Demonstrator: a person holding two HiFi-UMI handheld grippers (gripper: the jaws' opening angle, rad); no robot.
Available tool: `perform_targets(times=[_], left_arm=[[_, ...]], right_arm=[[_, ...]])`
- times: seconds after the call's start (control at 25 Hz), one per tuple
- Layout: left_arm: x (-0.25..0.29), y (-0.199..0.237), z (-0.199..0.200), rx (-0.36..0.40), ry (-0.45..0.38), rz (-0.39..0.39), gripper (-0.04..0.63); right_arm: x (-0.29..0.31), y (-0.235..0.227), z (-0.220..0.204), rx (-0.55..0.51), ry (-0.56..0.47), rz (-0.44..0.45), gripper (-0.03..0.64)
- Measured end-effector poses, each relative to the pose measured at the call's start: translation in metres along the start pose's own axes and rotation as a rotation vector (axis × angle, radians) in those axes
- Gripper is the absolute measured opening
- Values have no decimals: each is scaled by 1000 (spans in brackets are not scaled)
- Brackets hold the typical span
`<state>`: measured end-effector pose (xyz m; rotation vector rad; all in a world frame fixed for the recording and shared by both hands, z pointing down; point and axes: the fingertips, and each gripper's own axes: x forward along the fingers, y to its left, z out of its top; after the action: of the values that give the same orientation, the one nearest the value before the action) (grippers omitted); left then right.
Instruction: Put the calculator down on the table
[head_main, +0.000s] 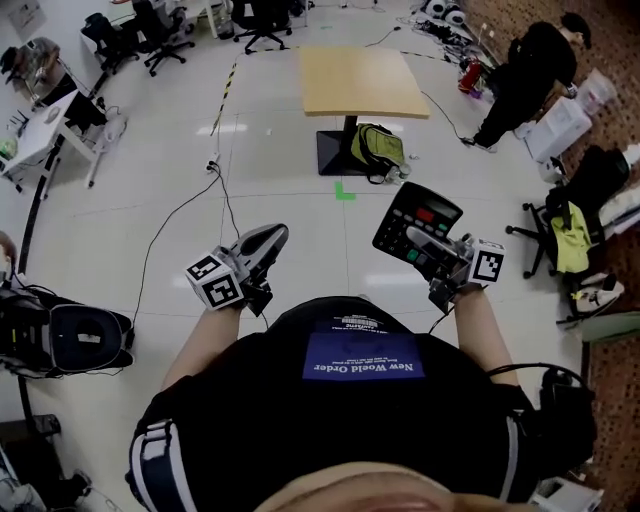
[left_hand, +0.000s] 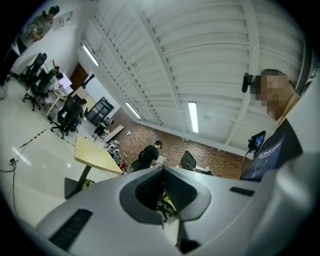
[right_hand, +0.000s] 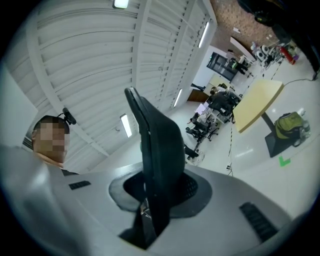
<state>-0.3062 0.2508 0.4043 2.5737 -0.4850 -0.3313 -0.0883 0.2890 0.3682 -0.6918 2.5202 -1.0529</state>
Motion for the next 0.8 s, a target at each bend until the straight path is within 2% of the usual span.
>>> perform_targets(times=[0.16,0.28,0.56,0.68,0.8], left_arm=[[47,26,9,-1,-9,34,8],[96,47,23,28,-24,60,8],[213,80,45,29,-67,104,8],[256,93,49,6,-82,96,8],[285,111,51,3,-48,87,8]], right_arm=[[0,-47,40,13,23,40,71],[-1,-92,84,-2,54,69,71],[-13,-175,186,2,137,136,71],[-17,-207,220,4,146,148,71],[-8,-230,243,16,143,160,71]])
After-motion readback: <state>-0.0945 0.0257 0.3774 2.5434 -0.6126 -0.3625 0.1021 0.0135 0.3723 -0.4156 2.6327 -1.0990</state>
